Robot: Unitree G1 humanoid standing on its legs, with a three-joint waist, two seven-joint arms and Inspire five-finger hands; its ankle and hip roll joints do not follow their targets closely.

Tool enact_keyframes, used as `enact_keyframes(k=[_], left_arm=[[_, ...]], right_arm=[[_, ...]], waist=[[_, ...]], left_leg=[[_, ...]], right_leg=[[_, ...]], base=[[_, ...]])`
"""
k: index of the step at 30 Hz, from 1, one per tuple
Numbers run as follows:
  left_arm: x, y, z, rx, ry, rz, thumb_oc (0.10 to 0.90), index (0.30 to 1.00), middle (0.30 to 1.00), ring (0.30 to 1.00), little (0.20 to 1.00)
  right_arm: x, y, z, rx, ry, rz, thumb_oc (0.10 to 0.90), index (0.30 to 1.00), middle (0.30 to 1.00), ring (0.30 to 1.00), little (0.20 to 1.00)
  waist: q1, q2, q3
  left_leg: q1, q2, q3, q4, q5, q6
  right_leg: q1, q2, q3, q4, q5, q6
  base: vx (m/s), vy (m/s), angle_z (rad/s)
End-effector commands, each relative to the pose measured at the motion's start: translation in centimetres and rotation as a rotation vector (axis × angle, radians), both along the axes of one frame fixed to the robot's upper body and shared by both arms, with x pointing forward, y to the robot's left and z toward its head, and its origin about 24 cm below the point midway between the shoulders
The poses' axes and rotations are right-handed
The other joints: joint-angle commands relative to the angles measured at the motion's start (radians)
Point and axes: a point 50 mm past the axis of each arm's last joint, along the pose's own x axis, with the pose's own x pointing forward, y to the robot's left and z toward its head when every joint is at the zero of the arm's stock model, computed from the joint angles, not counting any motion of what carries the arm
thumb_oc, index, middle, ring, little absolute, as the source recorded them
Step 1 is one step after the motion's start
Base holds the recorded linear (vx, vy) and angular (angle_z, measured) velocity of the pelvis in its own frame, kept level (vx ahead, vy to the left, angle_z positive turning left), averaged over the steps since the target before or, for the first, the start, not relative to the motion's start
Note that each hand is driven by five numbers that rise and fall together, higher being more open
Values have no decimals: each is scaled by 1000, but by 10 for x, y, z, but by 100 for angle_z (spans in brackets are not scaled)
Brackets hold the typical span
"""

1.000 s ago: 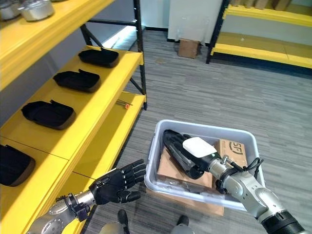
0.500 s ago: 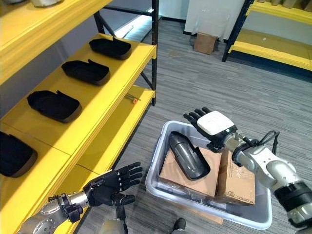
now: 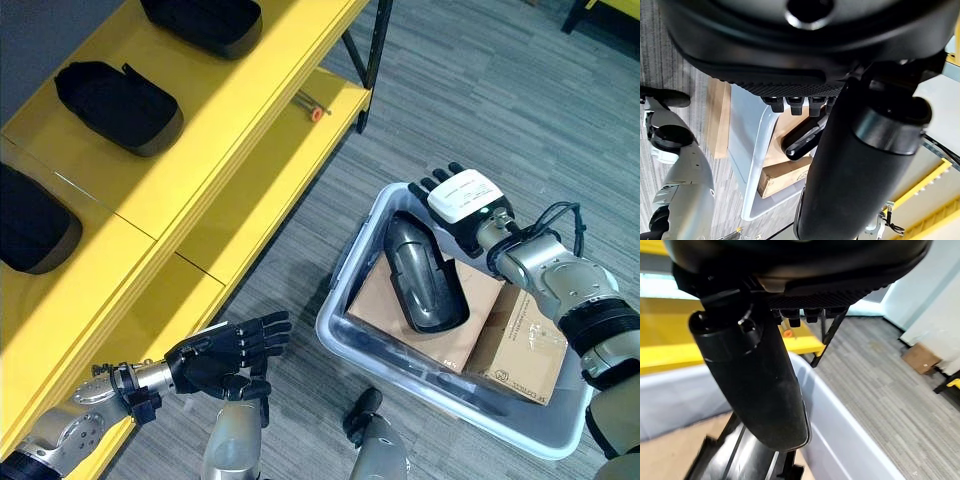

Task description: Move parts from the plastic box to the shelf.

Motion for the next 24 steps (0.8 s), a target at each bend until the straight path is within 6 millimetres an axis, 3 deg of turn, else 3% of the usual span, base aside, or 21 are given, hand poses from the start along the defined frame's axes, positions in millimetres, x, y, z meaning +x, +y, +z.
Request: enact_keyframes(k=[1,9,14,18,23,24], left_arm=[[4,-17,33,-128,-146,-104,900,1000,1000,1000,1000],[9,-9,42,-81,-169,-87,900,1000,1000,1000,1000],[10,-5,47,-66,-172,-92,900,1000,1000,1000,1000],[10,-2,53,-49,-179,-99,900,1000,1000,1000,1000],[13,3,59,-30,-180,-91,900,1000,1000,1000,1000],[13,4,60,-31,-176,-91,900,1000,1000,1000,1000]], right_arm=[[8,-6,65,-48,-225,-48,900,1000,1000,1000,1000],[11,-24,61,-66,-234,-171,900,1000,1000,1000,1000],[5,-49,67,-184,-344,-324,900,1000,1000,1000,1000],[-1,-62,66,-245,-286,-369,900,1000,1000,1000,1000],[-1,-63,67,-329,-216,-354,900,1000,1000,1000,1000],[-1,-61,67,-415,-174,-327,900,1000,1000,1000,1000]], waist=[[21,7,-13],[32,19,40],[27,19,40],[21,14,40],[18,3,40],[18,-1,40]], left_leg=[[-85,22,-47,0,38,-23],[-142,30,-39,1,59,-22],[-185,40,-32,4,64,-24],[-209,50,-24,-3,72,-30],[-230,62,-18,3,78,-34],[-238,66,-16,4,81,-36]], right_leg=[[14,67,-6,110,-122,-49],[-74,53,-6,200,-141,-49],[-131,57,0,220,-138,-49],[-165,61,5,225,-131,-47],[-191,57,4,236,-126,-45],[-199,57,3,239,-124,-46]], base=[[-37,-92,1],[-32,-109,2],[-43,-98,-1],[-49,-98,-3],[-29,-85,-3],[-38,-124,-5]])
